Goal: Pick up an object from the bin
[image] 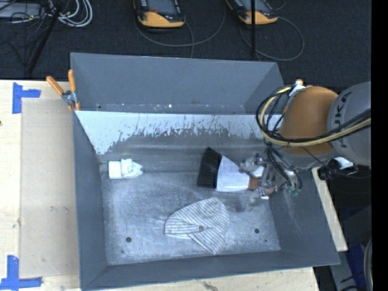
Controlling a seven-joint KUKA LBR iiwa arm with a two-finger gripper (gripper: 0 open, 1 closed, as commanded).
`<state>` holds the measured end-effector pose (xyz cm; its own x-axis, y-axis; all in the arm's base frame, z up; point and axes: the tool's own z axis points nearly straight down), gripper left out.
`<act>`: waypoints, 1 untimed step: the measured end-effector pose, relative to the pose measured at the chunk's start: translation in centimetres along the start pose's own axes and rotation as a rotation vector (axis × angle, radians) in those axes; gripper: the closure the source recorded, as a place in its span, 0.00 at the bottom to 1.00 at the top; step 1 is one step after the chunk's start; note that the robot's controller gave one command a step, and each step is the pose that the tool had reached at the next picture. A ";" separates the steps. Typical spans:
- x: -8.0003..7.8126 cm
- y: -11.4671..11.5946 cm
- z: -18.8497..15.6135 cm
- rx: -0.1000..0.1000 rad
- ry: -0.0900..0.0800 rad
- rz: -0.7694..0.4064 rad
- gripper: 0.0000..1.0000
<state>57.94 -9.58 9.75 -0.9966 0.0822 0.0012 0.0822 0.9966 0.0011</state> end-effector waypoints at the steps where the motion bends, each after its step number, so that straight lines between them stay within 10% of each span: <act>1: 0.4 -0.1 1.1 -0.001 -0.003 0.216 0.00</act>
Offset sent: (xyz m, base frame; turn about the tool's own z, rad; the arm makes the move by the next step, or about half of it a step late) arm 0.0271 -0.0004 -0.0275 0.1911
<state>57.57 -9.64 8.69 -0.9560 0.2934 -0.0011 0.2934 0.9560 0.0017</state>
